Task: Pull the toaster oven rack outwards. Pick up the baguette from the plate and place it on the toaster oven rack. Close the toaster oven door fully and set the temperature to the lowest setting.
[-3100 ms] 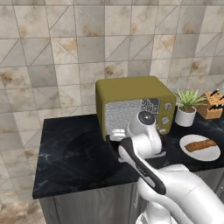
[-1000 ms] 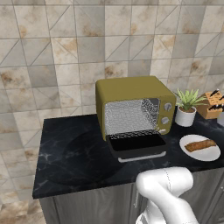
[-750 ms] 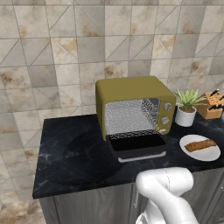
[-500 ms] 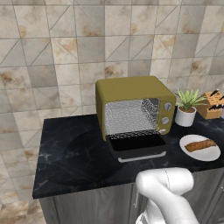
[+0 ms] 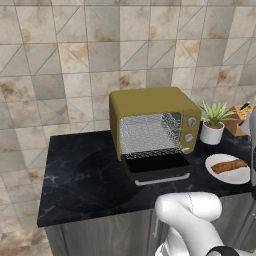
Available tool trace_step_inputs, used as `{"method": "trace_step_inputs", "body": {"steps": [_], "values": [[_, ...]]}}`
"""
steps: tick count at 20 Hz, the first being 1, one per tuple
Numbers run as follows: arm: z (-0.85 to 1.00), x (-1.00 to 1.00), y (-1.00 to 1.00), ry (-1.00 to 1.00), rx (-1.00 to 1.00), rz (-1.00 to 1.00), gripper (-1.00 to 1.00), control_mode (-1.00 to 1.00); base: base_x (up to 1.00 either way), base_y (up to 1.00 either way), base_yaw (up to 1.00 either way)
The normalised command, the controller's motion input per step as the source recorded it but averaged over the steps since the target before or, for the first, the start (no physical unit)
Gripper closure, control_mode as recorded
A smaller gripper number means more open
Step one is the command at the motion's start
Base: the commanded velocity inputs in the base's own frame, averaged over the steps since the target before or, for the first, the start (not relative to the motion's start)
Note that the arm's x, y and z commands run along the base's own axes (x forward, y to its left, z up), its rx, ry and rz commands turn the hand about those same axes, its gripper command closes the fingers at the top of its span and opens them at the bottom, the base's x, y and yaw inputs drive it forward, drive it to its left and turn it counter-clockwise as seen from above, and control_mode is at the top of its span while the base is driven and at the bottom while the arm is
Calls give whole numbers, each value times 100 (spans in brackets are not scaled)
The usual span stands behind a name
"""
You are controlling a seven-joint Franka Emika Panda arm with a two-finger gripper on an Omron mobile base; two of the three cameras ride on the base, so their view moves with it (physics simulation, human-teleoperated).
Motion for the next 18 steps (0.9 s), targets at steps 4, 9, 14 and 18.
{"method": "trace_step_inputs", "body": {"steps": [4, 9, 14, 18], "values": [[-19, 11, -26, 0, 1, -9, -100, -100, 0, 0, 0], [-21, 11, -26, 0, 2, -9, -100, -100, 0, 0, 0], [-20, 22, -14, 0, 6, -2, -100, -100, 0, 0, 0], [-23, 27, -11, 0, 6, 0, -100, -100, 0, 0, 0]]}}
